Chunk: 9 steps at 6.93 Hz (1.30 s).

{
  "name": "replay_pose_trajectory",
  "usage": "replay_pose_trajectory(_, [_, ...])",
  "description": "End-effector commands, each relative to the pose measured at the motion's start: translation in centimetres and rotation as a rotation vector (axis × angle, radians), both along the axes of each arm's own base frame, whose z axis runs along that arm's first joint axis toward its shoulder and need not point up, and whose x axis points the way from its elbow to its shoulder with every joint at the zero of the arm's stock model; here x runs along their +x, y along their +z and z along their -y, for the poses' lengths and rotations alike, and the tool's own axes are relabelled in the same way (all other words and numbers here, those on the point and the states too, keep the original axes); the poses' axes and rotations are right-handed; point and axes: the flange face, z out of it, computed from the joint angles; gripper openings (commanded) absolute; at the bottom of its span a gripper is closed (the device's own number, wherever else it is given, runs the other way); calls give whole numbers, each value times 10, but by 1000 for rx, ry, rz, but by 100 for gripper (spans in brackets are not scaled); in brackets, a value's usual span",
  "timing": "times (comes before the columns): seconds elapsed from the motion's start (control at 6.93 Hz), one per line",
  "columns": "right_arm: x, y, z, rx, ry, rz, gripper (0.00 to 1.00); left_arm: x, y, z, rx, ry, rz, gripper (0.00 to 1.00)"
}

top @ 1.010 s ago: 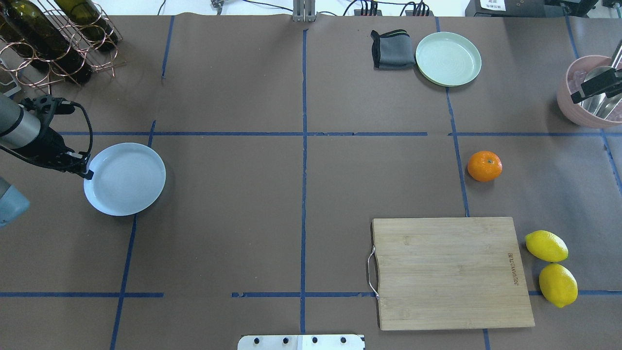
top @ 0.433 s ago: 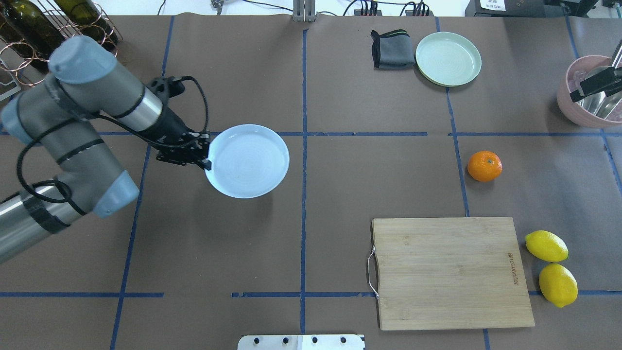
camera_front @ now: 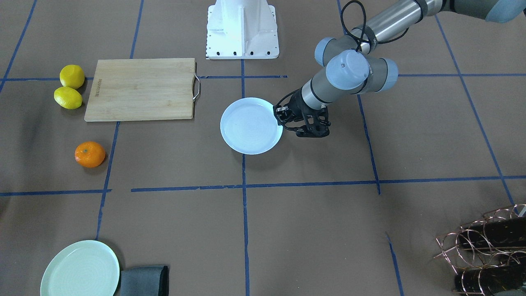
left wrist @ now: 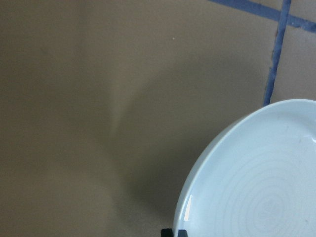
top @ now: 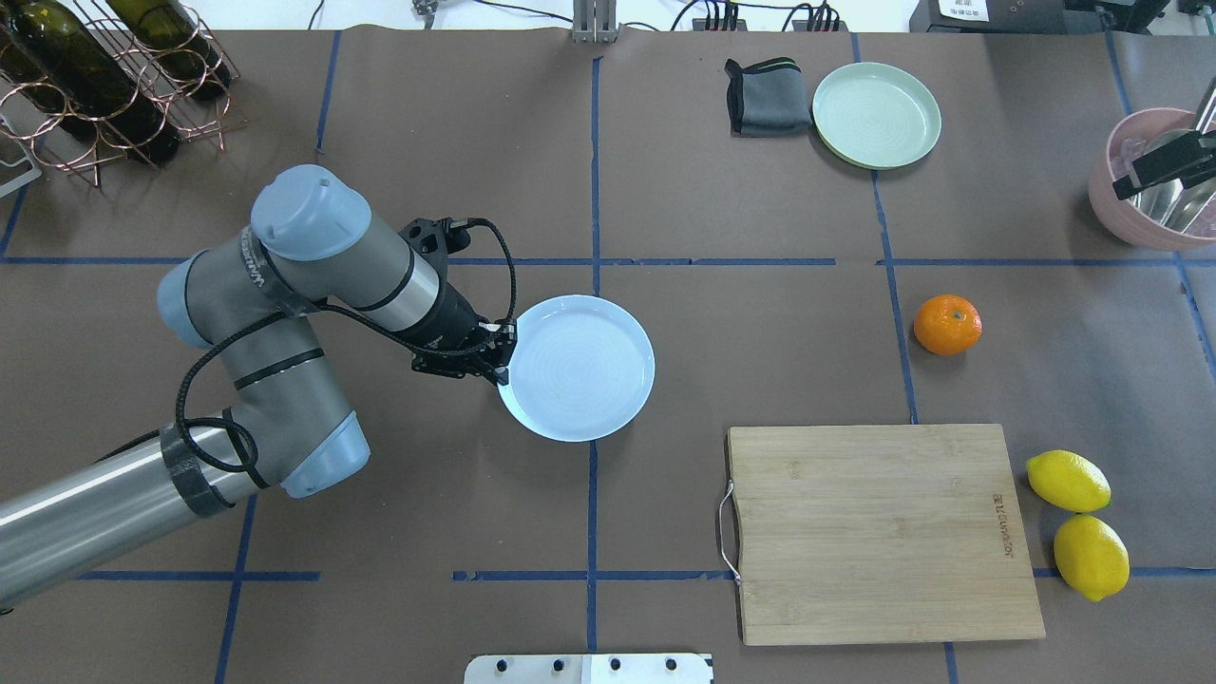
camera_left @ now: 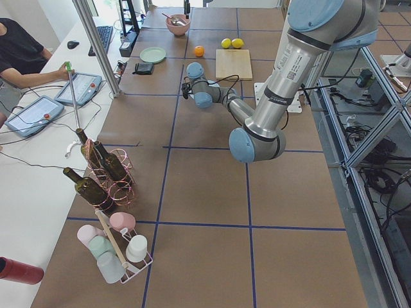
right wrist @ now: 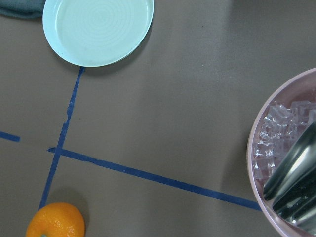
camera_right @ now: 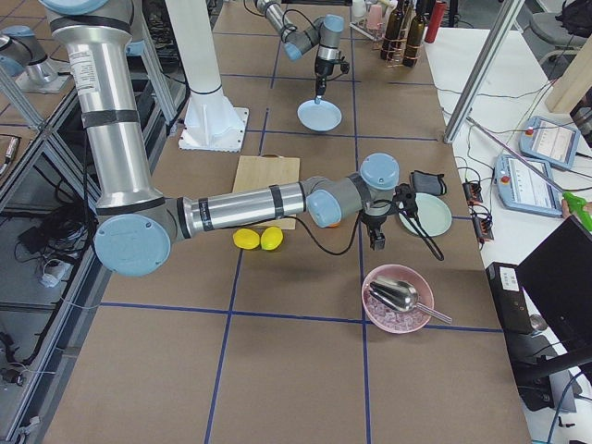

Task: Pick orange to plate
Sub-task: 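Slide the light blue plate with the left gripper toward the table center, then reach the right gripper down and grasp the orange while the left gripper holds the plate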

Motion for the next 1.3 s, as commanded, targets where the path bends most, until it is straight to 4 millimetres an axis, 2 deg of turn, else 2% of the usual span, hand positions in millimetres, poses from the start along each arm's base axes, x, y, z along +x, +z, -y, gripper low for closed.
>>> replay_pose_trajectory(0.0, [-15, -5, -3, -8, -21, 15, 100, 32, 1, -6, 12, -20, -9, 0])
replay_pose_trajectory(0.14, [-27, -6, -5, -16, -33, 15, 100, 35, 2, -7, 23, -32, -11, 0])
replay_pose_trajectory(0.29, [-47, -18, -10, -62, -19, 29, 100, 35, 2, -7, 27, -33, -16, 69])
replay_pose_trajectory(0.43, [-81, -47, -24, -121, 13, 40, 100, 32, 0, -9, 38, -33, -34, 87])
replay_pose_trajectory(0.58, [-125, -68, -41, -176, 70, 9, 100, 32, 1, -8, 39, -35, -34, 89])
replay_pose_trajectory(0.72, [-162, -75, -55, -195, 92, -26, 100, 30, 0, -8, 40, -36, -37, 89])
replay_pose_trajectory(1.01, [-211, -68, -72, -188, 132, -109, 100, 29, -1, -7, 43, -41, -38, 90])
replay_pose_trajectory(1.15, [-218, -61, -76, -186, 128, -129, 100, 29, -3, -8, 46, -41, -42, 91])
